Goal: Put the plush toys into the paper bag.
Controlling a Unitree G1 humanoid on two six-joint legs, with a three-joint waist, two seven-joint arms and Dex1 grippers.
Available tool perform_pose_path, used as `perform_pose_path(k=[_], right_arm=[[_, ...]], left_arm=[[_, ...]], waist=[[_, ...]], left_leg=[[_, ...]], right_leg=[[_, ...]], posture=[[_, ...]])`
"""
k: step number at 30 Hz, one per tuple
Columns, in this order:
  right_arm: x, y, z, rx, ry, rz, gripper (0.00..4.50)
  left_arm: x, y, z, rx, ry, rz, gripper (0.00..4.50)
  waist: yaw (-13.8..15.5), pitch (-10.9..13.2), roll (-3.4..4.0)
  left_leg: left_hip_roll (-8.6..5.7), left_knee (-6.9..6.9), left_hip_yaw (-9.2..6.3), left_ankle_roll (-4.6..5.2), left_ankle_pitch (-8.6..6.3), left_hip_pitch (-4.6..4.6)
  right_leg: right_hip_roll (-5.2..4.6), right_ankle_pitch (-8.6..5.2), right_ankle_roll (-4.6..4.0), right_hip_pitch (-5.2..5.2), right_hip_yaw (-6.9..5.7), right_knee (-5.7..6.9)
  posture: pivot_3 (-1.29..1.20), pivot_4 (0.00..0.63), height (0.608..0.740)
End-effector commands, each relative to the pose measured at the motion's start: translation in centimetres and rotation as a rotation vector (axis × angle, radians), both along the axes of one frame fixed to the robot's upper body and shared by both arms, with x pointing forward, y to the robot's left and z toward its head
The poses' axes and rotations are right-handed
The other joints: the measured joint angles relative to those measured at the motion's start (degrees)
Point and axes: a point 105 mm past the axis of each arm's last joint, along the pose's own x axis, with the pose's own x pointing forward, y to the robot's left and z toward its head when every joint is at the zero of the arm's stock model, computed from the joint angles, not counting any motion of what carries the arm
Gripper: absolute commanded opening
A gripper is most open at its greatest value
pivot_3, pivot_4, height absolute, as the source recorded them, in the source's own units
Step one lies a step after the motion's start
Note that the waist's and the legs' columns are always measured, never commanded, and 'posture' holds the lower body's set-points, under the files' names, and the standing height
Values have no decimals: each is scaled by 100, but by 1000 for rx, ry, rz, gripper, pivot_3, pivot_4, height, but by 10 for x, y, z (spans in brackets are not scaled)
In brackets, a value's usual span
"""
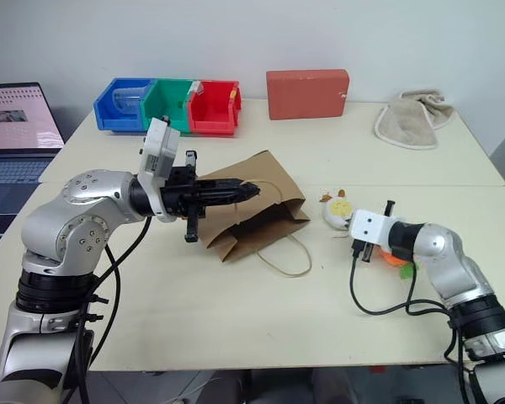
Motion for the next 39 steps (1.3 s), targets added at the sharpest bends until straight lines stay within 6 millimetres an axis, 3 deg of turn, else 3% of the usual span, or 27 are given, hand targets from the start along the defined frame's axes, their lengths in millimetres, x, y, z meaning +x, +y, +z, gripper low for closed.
perform_pose_path(k=[1, 6, 10, 14, 19, 33, 39], right_arm=[[-22, 2, 44, 7, -15, 135, 41], [-74, 17, 62, -9, 208, 337, 41], [-94, 41, 66, 43, 273, 430, 41], [-77, 78, 70, 96, 132, 475, 41], [-54, 109, 64, 90, 20, 493, 41], [-20, 172, 45, 5, -237, 486, 41], [-11, 186, 42, 15, -278, 440, 41]], left_arm=[[0, 6, 17, -12, -71, 12, 0], [3, 8, 20, -12, -82, 15, 0], [5, 7, 23, -13, -90, 11, 0], [2, 6, 25, -6, -92, -13, 0], [-2, 8, 28, 5, -90, -32, 0], [5, 13, 37, -32, -81, -11, 0], [5, 13, 40, -54, -67, -19, 0]], waist=[[5, 0, 0], [6, 0, 1], [-4, 0, 0], [-18, 0, 0], [-3, 0, 0], [5, 0, 0], [7, 0, 0]], left_leg=[[0, -1, -1, 0, 0, 0], [2, -4, -4, 0, 0, 3], [3, 1, -3, 0, 0, 4], [4, 12, 2, 0, 0, 4], [3, 15, 2, -1, 1, 2], [3, 6, -7, -2, 0, -2], [3, 3, -10, -3, 0, -3]], right_leg=[[0, 4, 7, 0, -1, -1], [0, 3, 7, 2, -4, -1], [0, 2, 4, 2, -3, 1], [0, -9, -14, 2, -2, 1], [0, -8, -13, 1, 0, 4], [2, 3, 5, -4, -8, 6], [2, 3, 4, -5, -9, 6]], posture=[[0, 150, 740], [0, 150, 740], [0, 150, 740], [0, 150, 740], [0, 150, 740], [0, 150, 740], [0, 150, 740]])
